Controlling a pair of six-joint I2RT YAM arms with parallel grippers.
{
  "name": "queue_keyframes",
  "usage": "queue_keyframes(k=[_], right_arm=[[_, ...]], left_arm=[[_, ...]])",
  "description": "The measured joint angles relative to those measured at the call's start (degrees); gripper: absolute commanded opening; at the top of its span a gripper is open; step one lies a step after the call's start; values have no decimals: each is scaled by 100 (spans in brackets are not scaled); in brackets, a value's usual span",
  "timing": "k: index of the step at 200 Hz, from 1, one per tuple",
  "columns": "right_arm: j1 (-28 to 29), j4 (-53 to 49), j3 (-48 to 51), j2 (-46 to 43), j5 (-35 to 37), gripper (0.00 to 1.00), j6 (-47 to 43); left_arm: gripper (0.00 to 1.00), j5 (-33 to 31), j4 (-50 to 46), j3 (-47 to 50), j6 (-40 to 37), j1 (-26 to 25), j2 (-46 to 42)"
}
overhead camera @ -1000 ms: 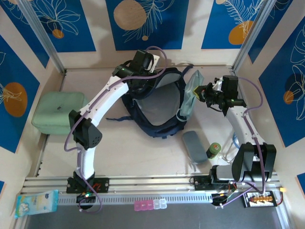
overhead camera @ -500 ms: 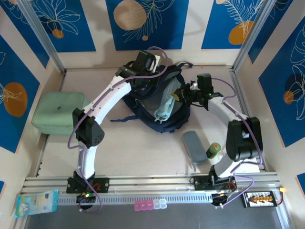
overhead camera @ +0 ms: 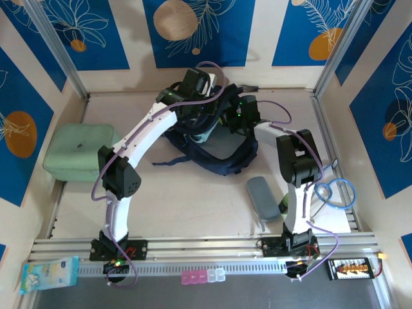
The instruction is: Pack the student bag
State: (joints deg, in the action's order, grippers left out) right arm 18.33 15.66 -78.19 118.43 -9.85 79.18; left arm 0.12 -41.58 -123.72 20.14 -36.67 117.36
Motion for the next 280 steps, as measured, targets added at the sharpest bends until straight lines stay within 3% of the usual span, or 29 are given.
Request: queue_keyframes(k=[47, 106, 126, 162, 184, 224, 260, 272, 280], right_arm=[[400, 538, -348, 479, 649, 3, 109], [490, 704, -562, 852, 743, 13, 103], [431, 710, -662, 977, 560, 23, 125], [214, 452, -562, 894, 11, 50, 190], [52, 39, -173, 468, -254, 56, 195], [-295, -337, 828, -870, -629, 58, 184], [-859, -927, 1663, -2288, -503, 61, -55], [-1084, -1248, 1858, -2671, -389, 62, -205], [-1220, -1436, 1976, -2881, -295, 63, -286]], left_arm=[[0, -17, 52, 0, 256, 4, 17], [0, -20, 170, 0, 365, 26, 59], [0, -17, 170, 0, 365, 39, 59], [0, -15, 181, 17, 365, 92, 59], [0, 22, 258, 127, 365, 120, 57], [0, 208, 398, 348, 361, 129, 46], [0, 494, 627, 651, 334, 131, -13], [16, 667, 649, 739, 278, 131, -35], [31, 765, 669, 791, 214, 133, -42]])
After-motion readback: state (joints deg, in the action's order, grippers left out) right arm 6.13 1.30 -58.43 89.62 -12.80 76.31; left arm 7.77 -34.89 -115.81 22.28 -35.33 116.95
